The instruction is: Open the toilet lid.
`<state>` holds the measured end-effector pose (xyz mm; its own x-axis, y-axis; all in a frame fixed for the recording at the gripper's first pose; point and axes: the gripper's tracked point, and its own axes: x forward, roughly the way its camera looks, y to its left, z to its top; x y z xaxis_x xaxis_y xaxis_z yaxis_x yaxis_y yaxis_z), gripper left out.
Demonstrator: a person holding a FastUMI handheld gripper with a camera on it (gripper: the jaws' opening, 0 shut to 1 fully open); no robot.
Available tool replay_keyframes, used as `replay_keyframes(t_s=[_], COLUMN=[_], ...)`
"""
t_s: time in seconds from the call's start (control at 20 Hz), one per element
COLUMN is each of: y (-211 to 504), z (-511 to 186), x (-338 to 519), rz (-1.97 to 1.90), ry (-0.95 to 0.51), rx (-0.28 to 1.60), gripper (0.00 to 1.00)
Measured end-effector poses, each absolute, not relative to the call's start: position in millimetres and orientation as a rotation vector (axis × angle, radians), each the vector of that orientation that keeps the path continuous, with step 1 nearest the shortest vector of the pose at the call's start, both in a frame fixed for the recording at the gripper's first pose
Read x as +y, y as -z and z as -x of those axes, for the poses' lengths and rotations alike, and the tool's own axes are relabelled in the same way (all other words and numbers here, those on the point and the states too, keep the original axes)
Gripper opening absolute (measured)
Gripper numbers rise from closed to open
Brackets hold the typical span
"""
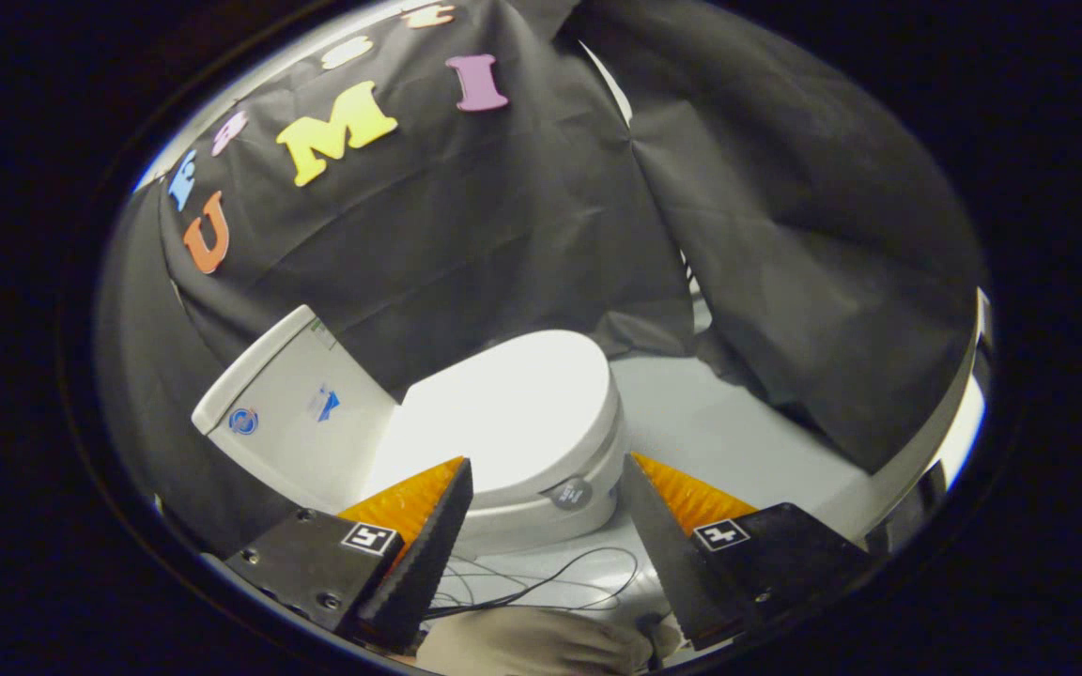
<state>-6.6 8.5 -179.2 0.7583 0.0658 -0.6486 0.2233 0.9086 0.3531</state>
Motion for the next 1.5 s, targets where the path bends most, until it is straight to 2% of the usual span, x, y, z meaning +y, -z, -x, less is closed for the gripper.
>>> replay_keyframes(t_s=[0.9, 1.15, 1.3, 1.5], y=[296, 326, 340, 353], z=[-33, -44, -51, -53], x=[29, 21, 13, 16], rz=[-0.659, -0.930, -0.947, -0.982], ry=[0.079, 0.103, 0.109, 0.099], rx=[0.981, 0.986, 0.982, 1.011], gripper=[0.97, 0.90, 0.80, 0.71])
